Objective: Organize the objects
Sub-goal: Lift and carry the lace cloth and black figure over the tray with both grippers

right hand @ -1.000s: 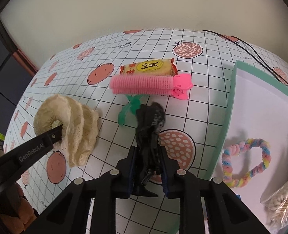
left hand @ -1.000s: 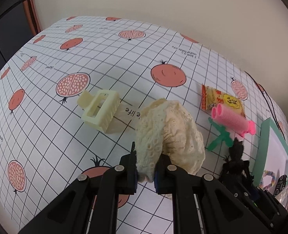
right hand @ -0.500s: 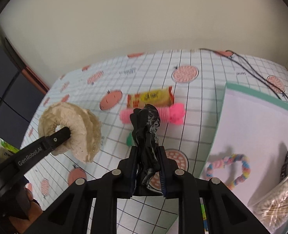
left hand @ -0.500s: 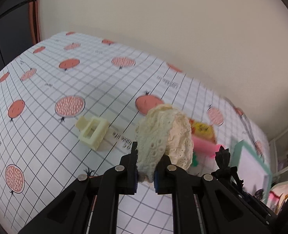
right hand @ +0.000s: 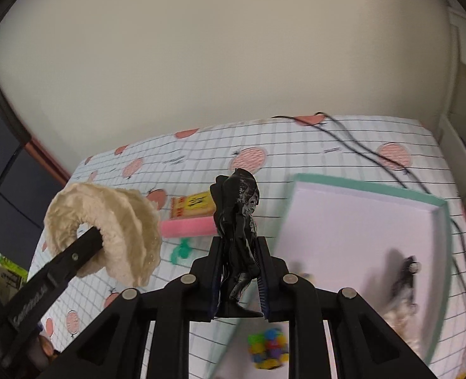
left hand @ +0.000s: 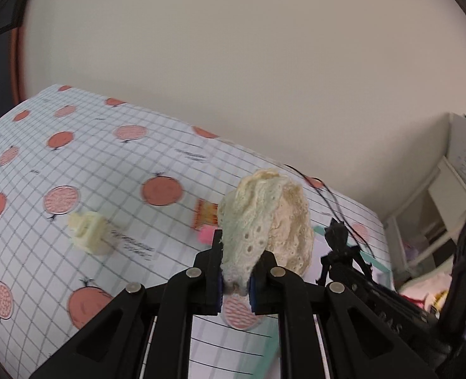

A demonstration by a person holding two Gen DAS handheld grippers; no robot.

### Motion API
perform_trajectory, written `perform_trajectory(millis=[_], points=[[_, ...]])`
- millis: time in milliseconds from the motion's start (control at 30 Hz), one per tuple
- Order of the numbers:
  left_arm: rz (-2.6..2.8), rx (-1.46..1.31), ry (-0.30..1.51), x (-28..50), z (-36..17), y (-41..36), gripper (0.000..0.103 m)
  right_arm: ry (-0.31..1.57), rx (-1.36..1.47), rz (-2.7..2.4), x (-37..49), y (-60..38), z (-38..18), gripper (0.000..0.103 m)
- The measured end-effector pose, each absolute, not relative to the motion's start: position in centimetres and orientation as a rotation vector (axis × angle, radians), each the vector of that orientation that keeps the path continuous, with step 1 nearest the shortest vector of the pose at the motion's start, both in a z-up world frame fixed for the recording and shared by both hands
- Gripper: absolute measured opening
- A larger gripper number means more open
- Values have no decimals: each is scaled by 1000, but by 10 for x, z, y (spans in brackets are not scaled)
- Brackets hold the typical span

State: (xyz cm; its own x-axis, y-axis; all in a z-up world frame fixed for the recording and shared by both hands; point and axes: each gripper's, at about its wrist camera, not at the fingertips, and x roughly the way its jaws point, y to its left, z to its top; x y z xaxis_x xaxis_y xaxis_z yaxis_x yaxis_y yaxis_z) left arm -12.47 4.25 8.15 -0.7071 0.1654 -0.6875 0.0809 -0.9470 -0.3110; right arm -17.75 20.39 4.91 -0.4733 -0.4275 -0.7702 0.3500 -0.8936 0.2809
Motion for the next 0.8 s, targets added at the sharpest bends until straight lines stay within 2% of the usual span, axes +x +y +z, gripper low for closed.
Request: perform_trajectory(millis=[433,600,800], points=[[2651,-1190,-366,-110,75,113,12,-144,1342,-2460,-190,270,52,21],[2566,-1242,-356,-108,66,131,12,-89,1356,-2498,-193,280,52,21],[2479,-1286,-334,-106,56,149,12,-130,1363,-2506,-195,293,54,21]])
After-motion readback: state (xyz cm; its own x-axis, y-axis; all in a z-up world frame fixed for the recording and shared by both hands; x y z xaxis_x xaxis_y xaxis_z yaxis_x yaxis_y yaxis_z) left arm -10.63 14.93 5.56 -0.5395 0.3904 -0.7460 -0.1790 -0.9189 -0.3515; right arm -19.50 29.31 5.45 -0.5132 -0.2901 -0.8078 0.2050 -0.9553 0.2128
